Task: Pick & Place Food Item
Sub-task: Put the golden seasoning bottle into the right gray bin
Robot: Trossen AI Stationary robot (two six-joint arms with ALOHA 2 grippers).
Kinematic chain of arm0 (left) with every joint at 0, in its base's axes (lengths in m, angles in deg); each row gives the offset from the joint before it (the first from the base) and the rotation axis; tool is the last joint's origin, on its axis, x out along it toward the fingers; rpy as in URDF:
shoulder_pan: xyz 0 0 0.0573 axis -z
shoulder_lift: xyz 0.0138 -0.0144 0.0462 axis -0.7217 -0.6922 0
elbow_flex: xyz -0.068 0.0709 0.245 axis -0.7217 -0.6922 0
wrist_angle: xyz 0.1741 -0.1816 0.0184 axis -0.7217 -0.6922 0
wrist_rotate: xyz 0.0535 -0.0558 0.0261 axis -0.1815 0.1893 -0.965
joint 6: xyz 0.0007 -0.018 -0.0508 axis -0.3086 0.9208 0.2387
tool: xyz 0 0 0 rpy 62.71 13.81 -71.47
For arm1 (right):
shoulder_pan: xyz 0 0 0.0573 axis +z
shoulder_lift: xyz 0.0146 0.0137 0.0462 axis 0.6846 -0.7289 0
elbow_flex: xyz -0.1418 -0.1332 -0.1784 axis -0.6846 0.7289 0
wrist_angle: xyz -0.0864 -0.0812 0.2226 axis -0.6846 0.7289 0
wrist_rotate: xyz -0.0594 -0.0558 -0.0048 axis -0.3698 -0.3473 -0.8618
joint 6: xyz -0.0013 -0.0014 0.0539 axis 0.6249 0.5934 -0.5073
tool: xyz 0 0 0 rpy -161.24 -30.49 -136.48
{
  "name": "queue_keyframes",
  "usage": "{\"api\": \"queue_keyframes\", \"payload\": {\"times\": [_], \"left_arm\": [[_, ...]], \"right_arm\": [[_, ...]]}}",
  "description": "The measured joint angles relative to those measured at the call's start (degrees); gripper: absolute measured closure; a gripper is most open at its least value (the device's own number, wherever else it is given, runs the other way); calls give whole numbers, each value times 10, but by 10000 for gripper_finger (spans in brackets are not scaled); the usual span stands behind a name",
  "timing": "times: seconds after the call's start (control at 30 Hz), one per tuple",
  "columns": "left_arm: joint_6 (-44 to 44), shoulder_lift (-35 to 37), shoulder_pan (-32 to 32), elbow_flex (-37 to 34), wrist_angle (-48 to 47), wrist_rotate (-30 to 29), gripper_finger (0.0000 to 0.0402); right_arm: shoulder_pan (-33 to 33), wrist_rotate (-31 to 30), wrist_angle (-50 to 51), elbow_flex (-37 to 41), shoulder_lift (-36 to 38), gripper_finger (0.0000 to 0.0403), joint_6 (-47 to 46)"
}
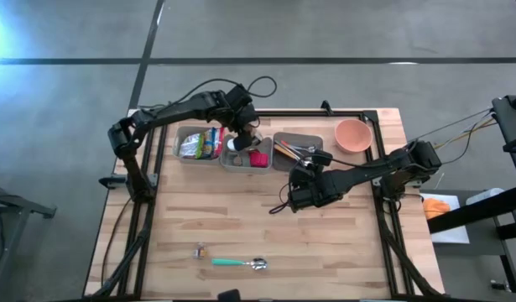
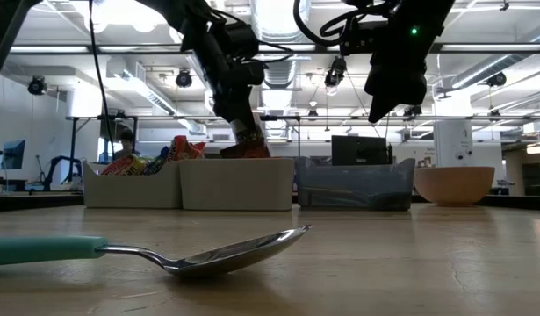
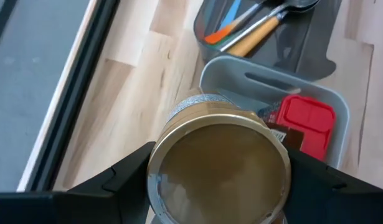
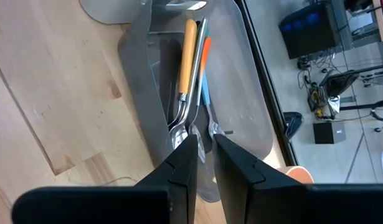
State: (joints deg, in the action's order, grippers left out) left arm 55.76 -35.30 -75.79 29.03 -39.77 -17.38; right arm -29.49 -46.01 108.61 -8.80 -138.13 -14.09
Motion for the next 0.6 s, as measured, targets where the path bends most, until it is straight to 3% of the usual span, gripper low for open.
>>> {"api": "queue_keyframes", "payload": {"times": [0.23,0.6], "left_arm": [[-39,-7,9,-1,2,36,135],[-72,-66,21,-2,2,6,135]], "right_arm": [[0,3,-9,1,0,356,0],[0,53,-16,3,0,356,-4]]}}
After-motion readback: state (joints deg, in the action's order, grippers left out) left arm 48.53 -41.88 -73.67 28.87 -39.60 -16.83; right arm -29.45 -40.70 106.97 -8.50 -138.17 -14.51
